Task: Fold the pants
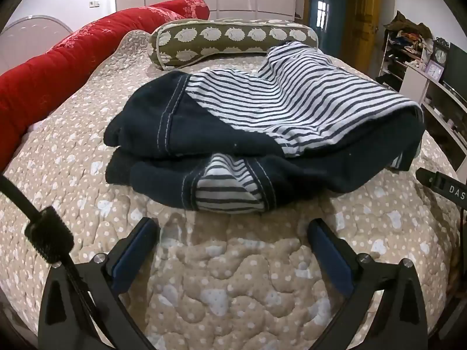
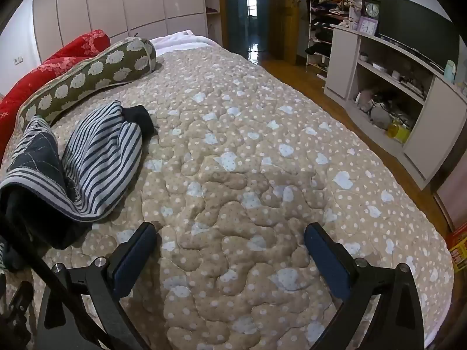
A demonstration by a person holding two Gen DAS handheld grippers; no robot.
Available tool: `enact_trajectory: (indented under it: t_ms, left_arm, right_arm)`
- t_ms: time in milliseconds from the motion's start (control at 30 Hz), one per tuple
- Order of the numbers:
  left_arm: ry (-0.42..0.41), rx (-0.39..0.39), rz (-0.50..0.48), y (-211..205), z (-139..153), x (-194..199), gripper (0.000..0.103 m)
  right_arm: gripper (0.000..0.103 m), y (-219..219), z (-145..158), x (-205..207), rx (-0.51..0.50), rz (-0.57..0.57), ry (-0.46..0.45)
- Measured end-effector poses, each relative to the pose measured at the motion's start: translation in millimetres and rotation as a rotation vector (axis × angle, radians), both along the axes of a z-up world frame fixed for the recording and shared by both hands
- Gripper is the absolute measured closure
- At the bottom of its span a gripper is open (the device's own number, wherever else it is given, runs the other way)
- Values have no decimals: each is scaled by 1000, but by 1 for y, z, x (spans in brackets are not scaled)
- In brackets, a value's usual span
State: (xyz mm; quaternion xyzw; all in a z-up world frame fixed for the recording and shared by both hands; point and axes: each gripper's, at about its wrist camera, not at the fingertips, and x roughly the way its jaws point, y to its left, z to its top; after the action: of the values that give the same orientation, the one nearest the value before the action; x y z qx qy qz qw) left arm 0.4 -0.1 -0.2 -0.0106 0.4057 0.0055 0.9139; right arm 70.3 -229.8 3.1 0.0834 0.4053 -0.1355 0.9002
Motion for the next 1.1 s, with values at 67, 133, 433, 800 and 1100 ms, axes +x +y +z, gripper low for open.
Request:
enact_trajectory:
  t_ms: [67,133,433,800,1100]
  left_arm:
    - [-3,-3,0,0,0,0,0]
    - [-4,-2,0,1,0,0,0]
    - [-10,2,0,1,0,1,0]
    - [-46,2,-2,2,6,-8,0]
    - [-61,19,6,-1,6,-12,0]
  right_arm:
    - [1,0,0,-1,1,0,-3]
    - [1,0,0,-1,0,0,-6]
    - [1,-1,-1,-3,3,0,-12]
    - [1,-7,5,-14,51,8,-59]
    - [1,-24,5,-24,194,19,-163]
